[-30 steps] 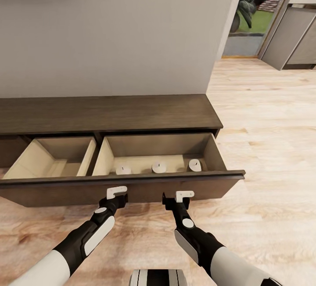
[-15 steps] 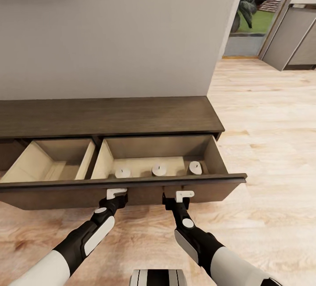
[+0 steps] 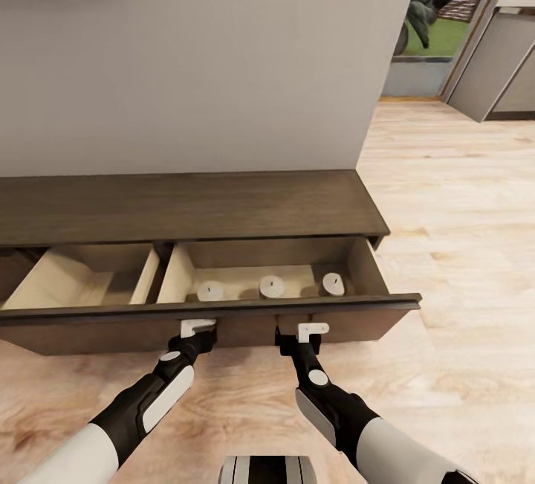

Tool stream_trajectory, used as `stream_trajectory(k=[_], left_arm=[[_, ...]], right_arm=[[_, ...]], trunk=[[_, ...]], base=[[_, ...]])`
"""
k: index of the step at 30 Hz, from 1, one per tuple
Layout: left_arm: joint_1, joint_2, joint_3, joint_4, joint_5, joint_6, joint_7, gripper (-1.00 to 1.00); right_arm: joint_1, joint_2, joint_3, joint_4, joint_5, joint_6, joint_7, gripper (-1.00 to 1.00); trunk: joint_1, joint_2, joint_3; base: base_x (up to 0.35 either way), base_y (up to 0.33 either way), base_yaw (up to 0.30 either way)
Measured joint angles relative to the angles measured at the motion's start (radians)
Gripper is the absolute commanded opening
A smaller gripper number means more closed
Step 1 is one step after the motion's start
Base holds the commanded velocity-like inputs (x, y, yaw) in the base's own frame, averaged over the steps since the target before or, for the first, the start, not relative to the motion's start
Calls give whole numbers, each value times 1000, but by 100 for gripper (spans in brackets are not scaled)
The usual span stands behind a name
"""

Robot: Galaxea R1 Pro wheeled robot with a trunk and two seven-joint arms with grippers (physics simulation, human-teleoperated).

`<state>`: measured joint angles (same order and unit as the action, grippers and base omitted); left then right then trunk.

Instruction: Place each of the two pumpkins and all three candles from the living room inside a cabinet in the living room (use any cabinet), then make sure every cabinet is closed, and position the cauldron so it is next to a table in the living room.

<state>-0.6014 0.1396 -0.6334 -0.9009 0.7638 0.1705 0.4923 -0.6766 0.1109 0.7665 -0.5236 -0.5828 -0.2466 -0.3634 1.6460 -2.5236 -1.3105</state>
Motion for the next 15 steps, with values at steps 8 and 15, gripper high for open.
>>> stream_trajectory(k=[8,15], left_arm=[[0,0,0,0,0,0,0,100],[0,0,0,0,-1,1,0,100]], right_arm=[[0,0,0,0,0,0,0,100],[0,0,-1,-3,-33,1,1,100]], trunk=[[0,0,0],[0,0,0]], base=[[233,112,0],[233,110,0]])
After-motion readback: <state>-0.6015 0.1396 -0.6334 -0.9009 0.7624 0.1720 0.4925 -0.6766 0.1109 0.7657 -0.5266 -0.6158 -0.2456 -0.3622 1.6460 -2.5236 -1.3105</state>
